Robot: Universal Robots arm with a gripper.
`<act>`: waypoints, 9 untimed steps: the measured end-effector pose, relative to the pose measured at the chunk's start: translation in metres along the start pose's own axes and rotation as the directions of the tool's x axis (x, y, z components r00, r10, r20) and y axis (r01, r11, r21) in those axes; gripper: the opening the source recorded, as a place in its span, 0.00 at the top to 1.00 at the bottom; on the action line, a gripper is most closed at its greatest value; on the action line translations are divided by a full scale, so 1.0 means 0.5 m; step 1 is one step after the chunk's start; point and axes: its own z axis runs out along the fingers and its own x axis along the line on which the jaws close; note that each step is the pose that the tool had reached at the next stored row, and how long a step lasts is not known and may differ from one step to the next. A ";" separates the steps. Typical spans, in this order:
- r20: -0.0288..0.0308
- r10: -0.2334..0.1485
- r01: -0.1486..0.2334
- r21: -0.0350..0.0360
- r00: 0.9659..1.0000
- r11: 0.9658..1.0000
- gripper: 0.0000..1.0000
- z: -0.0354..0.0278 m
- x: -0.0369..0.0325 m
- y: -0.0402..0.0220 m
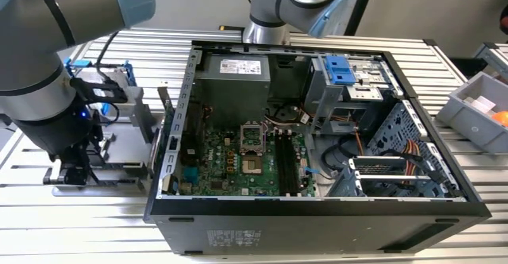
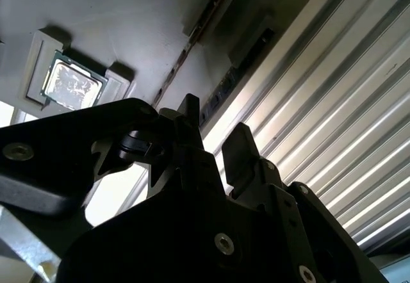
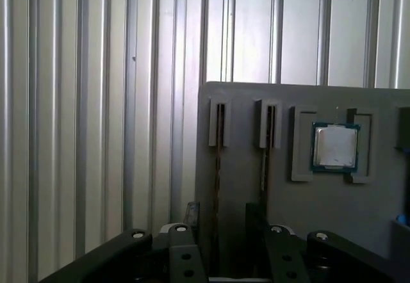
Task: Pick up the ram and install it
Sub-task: 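Pick up the ram and move it above insertion slot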
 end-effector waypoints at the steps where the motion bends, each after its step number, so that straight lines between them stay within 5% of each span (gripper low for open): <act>1: 0.000 0.001 -0.001 0.000 1.000 1.000 0.00 0.002 0.000 0.000; 9: -0.002 0.011 -0.011 0.000 1.000 1.000 0.00 0.021 0.000 -0.001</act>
